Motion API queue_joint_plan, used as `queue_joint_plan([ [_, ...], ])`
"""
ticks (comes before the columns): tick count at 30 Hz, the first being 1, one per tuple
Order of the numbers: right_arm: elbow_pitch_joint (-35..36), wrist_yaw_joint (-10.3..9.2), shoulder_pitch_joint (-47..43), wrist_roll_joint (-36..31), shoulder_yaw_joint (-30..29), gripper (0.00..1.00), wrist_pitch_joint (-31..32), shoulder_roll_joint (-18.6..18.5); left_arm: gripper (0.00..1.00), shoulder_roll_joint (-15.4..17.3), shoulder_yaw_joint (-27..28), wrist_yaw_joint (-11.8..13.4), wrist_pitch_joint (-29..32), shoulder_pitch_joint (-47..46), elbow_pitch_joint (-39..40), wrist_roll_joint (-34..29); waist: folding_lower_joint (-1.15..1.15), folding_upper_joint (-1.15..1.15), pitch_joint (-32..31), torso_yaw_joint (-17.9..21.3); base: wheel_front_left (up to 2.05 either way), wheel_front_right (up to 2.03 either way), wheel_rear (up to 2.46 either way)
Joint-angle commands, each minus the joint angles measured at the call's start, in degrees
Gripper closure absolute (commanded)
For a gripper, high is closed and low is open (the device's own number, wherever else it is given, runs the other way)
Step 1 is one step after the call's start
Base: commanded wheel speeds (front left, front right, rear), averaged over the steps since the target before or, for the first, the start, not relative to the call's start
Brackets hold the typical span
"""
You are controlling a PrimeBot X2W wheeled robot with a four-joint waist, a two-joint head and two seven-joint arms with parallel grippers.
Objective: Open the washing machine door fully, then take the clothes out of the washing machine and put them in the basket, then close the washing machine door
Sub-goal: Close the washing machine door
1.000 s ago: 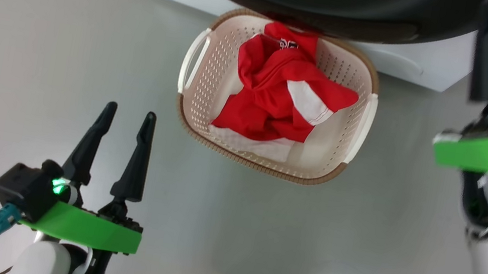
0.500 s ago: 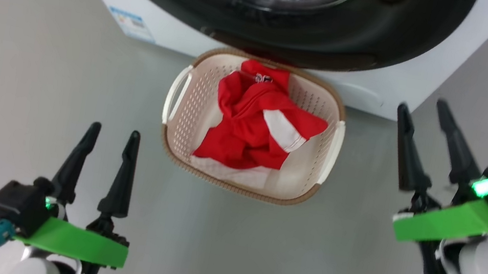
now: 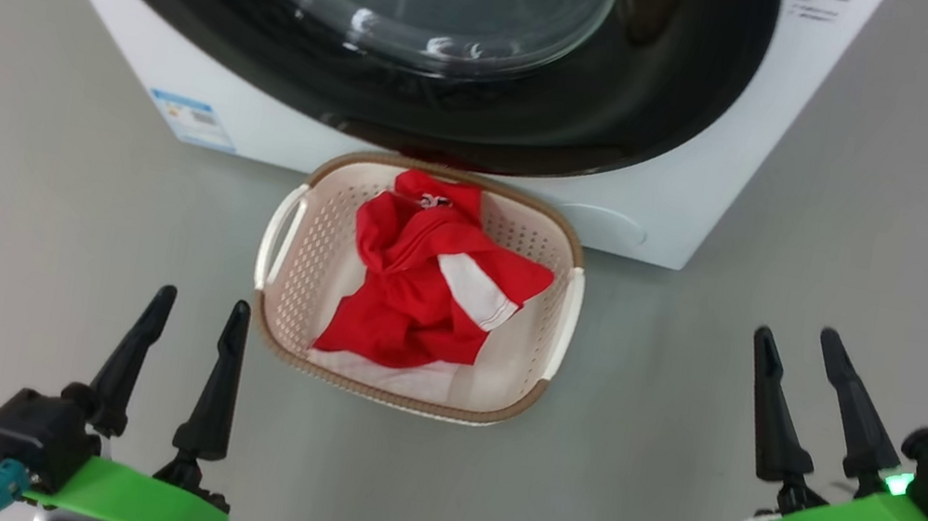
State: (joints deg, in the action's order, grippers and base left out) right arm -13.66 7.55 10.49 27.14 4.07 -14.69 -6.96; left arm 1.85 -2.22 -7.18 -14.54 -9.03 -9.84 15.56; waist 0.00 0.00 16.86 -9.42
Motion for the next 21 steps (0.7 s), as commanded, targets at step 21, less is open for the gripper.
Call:
queue_joint_plan([
  [21,2.6,-0.06,-10.1,-1.8,-4.0,0.0,-0.3,1.2,0.0,1.1,3.1,-0.3,-0.5,5.8,1.1,-0.4,0.0,0.0,-6.0,6.4,0.0,0.0,0.0],
])
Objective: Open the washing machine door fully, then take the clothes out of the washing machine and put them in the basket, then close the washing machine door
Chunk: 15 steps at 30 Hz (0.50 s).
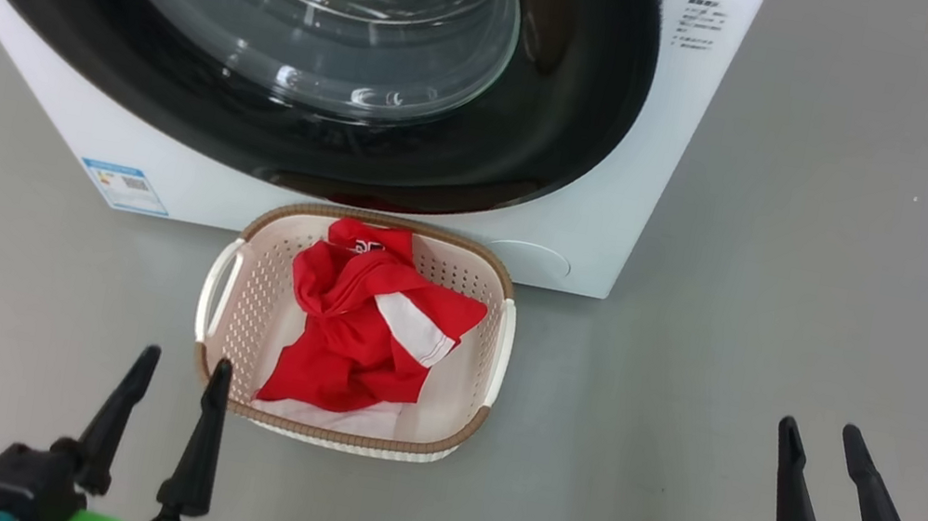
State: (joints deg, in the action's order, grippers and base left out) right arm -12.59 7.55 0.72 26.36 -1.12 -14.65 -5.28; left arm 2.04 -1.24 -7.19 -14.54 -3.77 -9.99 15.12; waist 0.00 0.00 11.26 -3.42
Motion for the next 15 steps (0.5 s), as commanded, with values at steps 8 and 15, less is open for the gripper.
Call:
queue_joint_plan([
  [8,1.8,-0.06,-3.1,-1.3,-0.2,0.0,-0.3,-0.2,0.0,1.0,2.2,-0.3,-0.5,2.4,1.9,0.1,0.0,0.0,-1.5,1.2,0.0,0.0,0.0],
  [15,1.9,-0.06,-3.6,-1.4,-0.4,0.0,-0.3,0.1,0.0,1.2,2.2,-0.3,-0.5,2.7,2.2,0.3,0.0,0.0,-1.6,1.6,0.0,0.0,0.0],
])
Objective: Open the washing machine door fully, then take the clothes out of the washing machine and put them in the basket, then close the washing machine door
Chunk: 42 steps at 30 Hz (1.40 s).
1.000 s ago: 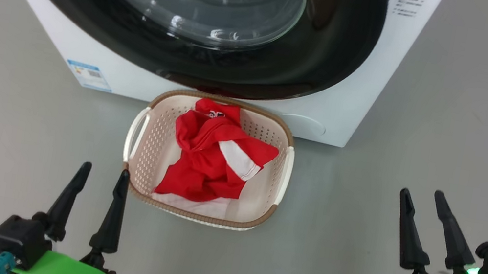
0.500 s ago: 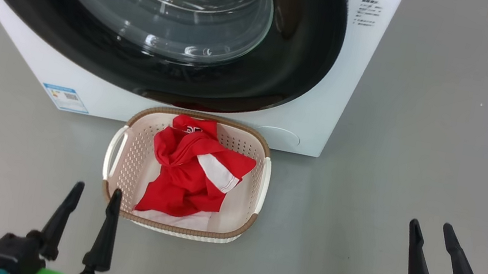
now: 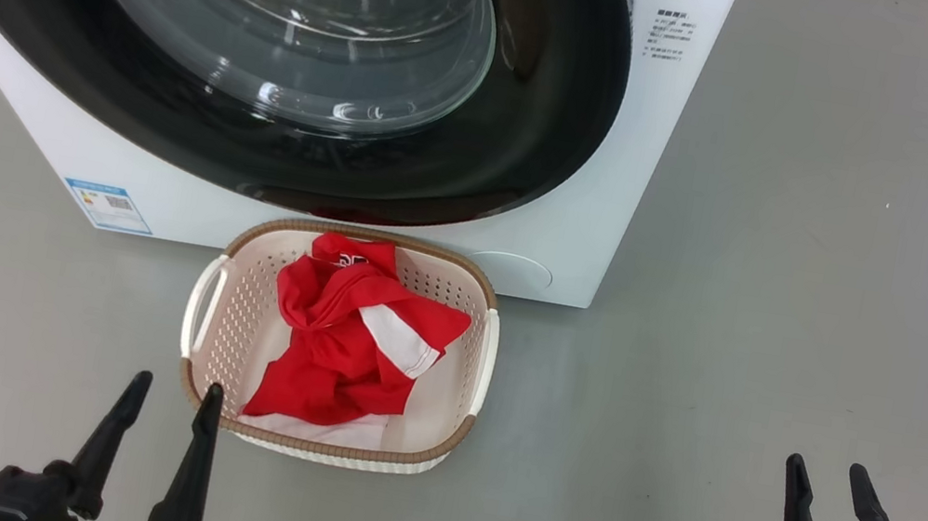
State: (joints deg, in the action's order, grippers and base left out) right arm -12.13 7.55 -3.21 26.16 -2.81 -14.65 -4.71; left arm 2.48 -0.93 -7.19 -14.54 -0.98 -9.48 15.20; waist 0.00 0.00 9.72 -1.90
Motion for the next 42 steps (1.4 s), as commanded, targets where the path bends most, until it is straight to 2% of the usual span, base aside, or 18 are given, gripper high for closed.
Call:
queue_joint_plan([
  [1,1.4,-0.06,0.4,-1.3,1.3,0.0,-0.3,-0.4,0.0,0.8,1.8,-0.3,-0.5,-0.1,1.7,0.2,0.0,0.0,0.0,0.1,0.0,0.0,0.0],
  [22,1.4,-0.06,0.4,-1.3,1.0,0.0,-0.3,-0.1,0.0,0.7,1.3,-0.3,-0.5,0.0,1.3,1.5,0.0,0.0,-0.4,-0.3,0.0,0.0,0.0],
  [23,0.1,0.0,0.0,-1.1,-0.1,1.0,0.0,0.7,1.0,0.1,-0.4,0.0,0.0,0.0,0.1,1.1,0.0,0.0,-0.4,-0.3,0.0,0.0,0.0],
  [29,-4.1,0.0,-0.1,-0.9,0.1,1.0,0.1,2.0,1.0,-0.6,-1.0,0.1,0.5,0.0,-4.2,1.3,0.0,0.0,-0.4,-0.3,0.0,0.0,0.0],
  [36,-3.6,0.0,0.1,3.1,0.2,1.0,1.0,1.8,1.0,-0.3,-0.9,0.1,1.3,0.0,-3.8,5.9,-0.13,0.0,-1.1,-0.1,0.0,0.0,0.0],
  [42,-3.7,-0.01,0.8,6.5,0.2,1.0,1.9,1.7,1.0,0.0,-0.9,0.1,2.0,-0.4,-4.0,9.8,-0.01,0.0,-1.4,0.0,0.0,0.0,0.0],
])
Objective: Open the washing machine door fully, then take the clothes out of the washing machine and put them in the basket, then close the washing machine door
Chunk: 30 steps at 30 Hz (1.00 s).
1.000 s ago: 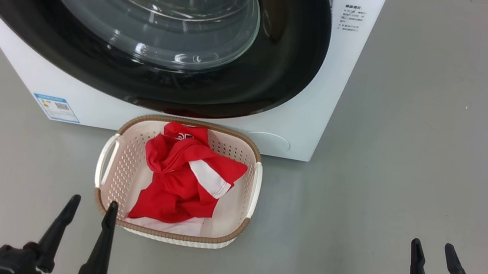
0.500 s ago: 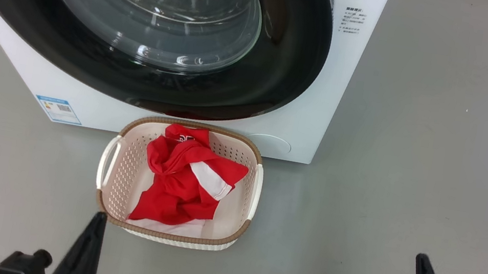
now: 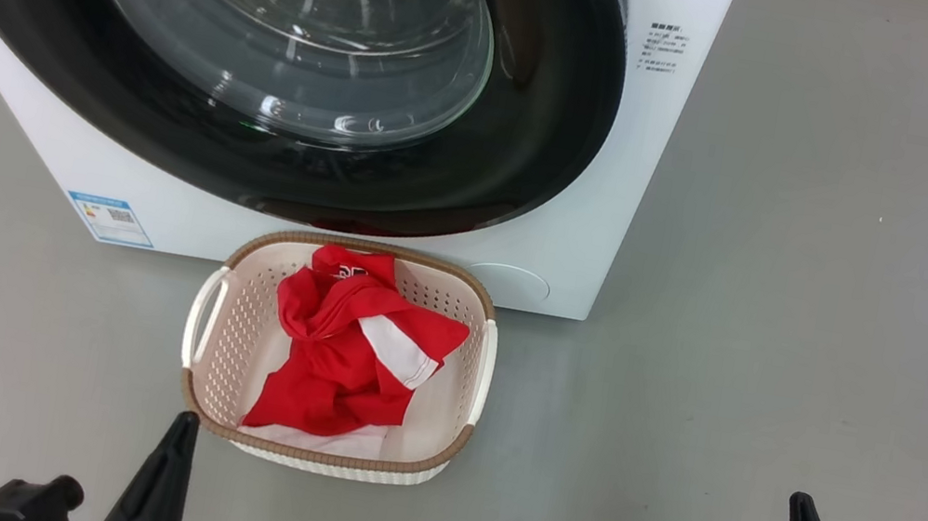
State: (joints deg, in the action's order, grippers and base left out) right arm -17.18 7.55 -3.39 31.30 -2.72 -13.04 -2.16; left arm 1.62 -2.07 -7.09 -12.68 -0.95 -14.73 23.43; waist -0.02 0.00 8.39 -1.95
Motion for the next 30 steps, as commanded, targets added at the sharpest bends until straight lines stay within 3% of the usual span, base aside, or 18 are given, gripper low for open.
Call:
queue_joint_plan([
  [1,1.3,-0.01,1.0,1.9,0.1,1.0,0.4,-0.9,1.0,0.9,0.3,0.0,0.3,-0.5,1.2,2.2,0.01,0.0,-0.1,0.0,0.0,0.0,0.0],
  [30,1.8,-0.02,3.3,18.0,-0.1,1.0,4.7,-1.5,1.0,2.0,1.1,-0.1,4.2,-1.7,1.0,20.7,0.01,0.0,-2.3,0.5,0.0,0.0,0.0],
])
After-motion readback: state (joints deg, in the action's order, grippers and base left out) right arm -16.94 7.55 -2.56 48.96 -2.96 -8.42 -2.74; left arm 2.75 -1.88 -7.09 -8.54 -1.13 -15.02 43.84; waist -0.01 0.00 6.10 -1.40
